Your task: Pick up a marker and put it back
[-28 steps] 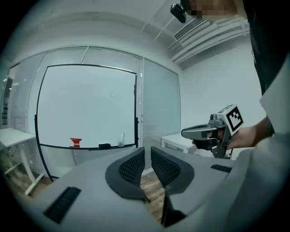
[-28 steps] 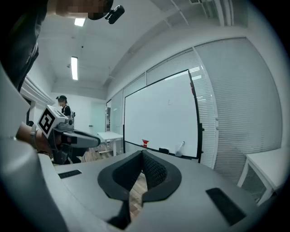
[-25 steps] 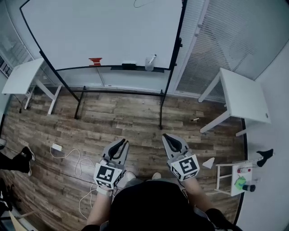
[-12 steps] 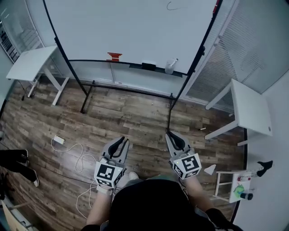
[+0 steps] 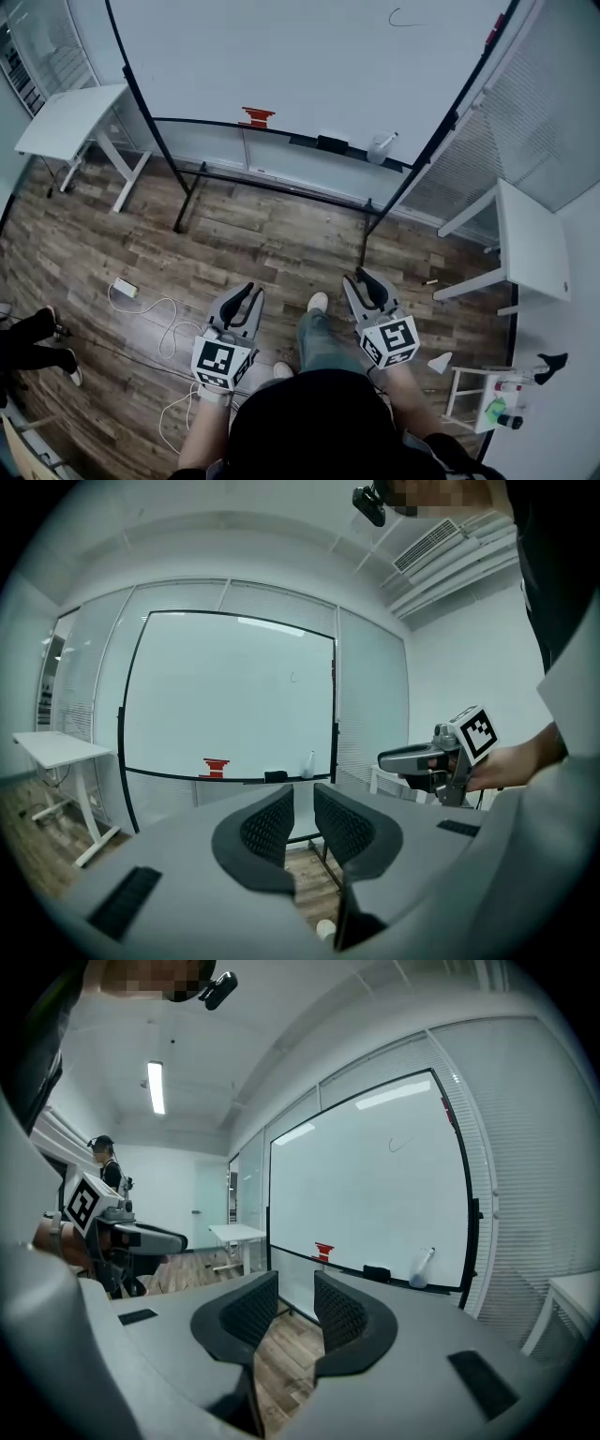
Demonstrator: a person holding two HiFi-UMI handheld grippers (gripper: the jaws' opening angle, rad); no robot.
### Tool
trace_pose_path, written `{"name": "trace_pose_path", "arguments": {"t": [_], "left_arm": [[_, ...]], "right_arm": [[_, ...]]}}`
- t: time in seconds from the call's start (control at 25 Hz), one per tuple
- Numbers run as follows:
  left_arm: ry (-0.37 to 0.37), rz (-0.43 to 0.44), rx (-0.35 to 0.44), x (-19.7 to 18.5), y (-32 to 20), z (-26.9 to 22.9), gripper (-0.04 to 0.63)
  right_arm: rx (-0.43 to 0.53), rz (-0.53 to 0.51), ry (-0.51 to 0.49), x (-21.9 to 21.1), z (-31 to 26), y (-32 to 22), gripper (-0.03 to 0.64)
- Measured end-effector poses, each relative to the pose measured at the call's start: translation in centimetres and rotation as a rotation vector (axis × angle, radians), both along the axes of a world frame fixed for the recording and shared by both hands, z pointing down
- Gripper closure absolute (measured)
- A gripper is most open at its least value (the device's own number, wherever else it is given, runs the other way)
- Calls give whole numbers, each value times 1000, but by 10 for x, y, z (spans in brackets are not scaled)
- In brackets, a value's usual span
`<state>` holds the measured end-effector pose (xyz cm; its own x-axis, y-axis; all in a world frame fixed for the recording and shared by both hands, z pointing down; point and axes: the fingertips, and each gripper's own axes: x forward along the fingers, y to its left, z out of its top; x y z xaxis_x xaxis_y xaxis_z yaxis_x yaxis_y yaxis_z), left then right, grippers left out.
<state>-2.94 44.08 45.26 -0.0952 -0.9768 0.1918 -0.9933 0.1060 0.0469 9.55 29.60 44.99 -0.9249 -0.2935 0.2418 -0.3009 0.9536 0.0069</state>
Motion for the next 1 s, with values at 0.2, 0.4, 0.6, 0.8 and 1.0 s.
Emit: {"name": "trace_pose_path", "arguments": {"t": [0.2, 0.4, 0.6, 0.8, 1.0], "left_arm": [[2, 2, -16, -35, -57, 8, 544], [0, 34, -42, -72, -147, 8, 546], [-16, 62, -46, -100, -241, -3, 546], [-29, 114, -51, -104, -315, -6, 546], [-10, 187, -84, -102, -368, 7, 546]], "right_arm": [[-16, 15, -22, -36, 9, -65, 486], [-42, 31, -23, -74, 12, -155, 486], [-39, 56, -17, -101, 8, -242, 486], [-35, 119, -7, -107, 12, -322, 486], [-86, 230, 8, -103, 27, -388, 485]]}}
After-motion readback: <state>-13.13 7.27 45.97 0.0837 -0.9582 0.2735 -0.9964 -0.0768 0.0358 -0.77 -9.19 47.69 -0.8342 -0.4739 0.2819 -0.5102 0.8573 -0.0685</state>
